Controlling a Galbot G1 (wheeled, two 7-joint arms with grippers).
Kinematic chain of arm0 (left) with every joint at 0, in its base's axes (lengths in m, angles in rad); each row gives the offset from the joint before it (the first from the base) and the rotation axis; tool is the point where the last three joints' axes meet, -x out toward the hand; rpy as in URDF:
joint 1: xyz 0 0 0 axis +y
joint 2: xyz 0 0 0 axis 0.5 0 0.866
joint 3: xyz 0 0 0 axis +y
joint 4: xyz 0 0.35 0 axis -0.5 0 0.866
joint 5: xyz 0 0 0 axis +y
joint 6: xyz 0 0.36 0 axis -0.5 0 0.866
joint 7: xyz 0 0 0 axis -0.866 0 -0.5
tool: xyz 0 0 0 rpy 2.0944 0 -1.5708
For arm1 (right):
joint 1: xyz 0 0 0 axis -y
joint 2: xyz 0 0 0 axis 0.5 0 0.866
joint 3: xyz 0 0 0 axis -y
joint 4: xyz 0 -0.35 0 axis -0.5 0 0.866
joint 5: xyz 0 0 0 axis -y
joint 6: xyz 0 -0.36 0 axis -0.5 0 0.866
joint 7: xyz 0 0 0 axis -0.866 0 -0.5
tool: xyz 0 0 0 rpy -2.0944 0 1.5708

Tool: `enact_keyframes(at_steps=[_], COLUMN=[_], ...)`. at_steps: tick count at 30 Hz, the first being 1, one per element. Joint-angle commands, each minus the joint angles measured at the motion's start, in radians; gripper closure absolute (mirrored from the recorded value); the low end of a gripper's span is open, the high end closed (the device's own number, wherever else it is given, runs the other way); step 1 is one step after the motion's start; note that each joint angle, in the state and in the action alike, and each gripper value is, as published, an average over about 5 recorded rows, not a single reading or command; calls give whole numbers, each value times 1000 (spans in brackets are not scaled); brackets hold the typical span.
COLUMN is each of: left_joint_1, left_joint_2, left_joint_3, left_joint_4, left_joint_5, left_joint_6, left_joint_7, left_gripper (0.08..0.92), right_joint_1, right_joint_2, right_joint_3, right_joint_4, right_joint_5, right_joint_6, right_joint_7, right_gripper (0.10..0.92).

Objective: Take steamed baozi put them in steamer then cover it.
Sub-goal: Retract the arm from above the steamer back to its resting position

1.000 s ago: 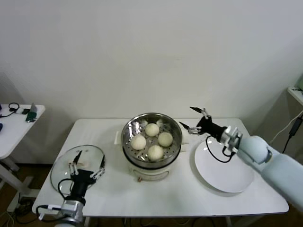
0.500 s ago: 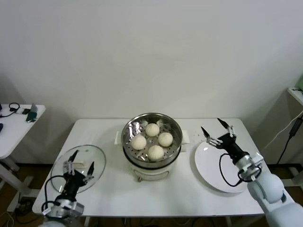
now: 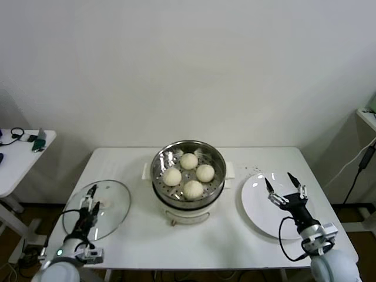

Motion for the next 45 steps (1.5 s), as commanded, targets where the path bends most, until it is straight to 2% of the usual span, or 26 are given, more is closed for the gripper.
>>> enact_keyframes(at_steps=[1, 7, 22, 36, 39, 45], left_joint_1=[-104, -120, -211, -261, -266, -273], left_joint_2=[11, 9, -5, 2, 1, 0], left_joint_3=[3, 2, 34, 42, 44, 46], left_joint_4=[199, 252, 330, 384, 396, 413], left_joint_5=[168, 108, 32, -6, -12, -14], left_joint_6=[-19, -26, -28, -36, -42, -48], left_joint_7=[13, 13, -61, -74, -79, -83], left_gripper=[177, 177, 177, 177, 199, 355], right_joint_1=[-61, -55, -73, -72, -71, -70], right_joint_2=[75, 82, 79, 102, 108, 110], right_joint_3=[54, 54, 76, 83, 82, 87], right_joint_4=[13, 5, 9, -6, -11, -21], right_joint_5=[-39, -55, -63, -100, -114, -126], right_joint_6=[-9, -12, -7, 3, 7, 12], right_joint_7=[5, 4, -4, -17, -22, -30], right_gripper=[203, 203, 203, 203, 203, 203])
